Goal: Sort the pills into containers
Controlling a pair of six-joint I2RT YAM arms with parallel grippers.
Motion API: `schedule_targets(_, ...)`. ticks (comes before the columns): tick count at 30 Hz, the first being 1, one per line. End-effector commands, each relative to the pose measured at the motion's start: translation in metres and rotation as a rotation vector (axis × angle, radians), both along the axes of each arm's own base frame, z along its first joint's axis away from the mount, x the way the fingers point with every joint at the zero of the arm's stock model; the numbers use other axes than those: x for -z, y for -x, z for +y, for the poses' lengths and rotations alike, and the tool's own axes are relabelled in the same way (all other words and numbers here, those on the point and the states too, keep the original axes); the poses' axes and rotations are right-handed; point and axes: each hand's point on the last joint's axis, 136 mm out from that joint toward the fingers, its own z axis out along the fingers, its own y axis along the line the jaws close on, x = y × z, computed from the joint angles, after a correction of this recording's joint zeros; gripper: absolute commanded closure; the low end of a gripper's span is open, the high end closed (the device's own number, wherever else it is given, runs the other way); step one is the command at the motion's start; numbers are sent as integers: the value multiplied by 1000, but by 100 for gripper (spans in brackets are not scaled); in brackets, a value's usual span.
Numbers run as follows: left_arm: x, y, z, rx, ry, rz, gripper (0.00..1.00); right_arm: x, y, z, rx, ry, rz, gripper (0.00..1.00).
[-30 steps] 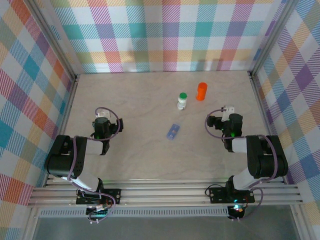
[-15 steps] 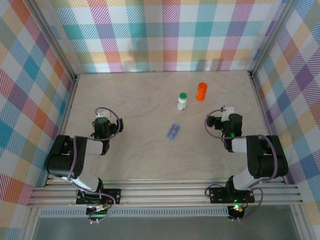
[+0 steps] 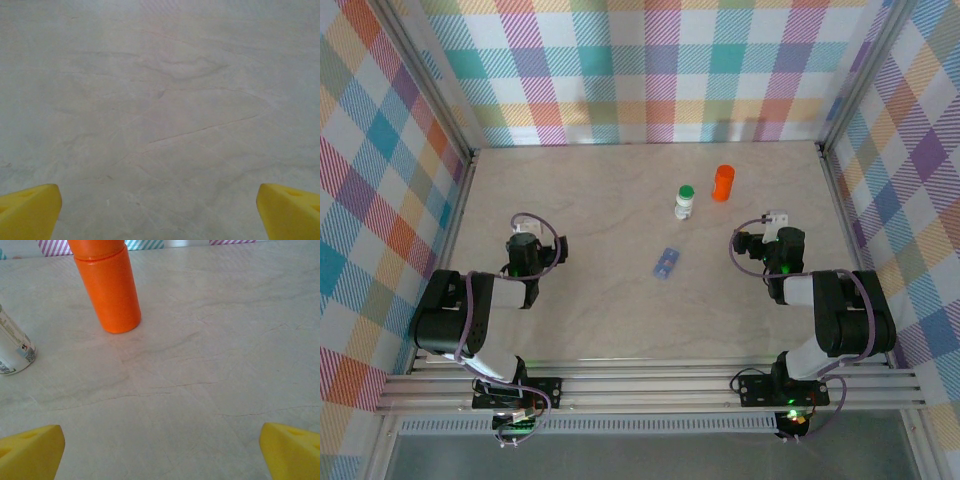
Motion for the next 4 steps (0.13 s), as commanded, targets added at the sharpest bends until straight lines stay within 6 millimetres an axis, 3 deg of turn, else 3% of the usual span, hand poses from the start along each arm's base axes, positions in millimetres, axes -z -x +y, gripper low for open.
schedule_targets(1,-11,-8,-3,37,14,-29,0,-7,-3,2,-11,-15,-25,1)
schedule_targets(4,-10,-7,-3,38,15,-33,0,-7,-3,2,-13,-16,-24,1)
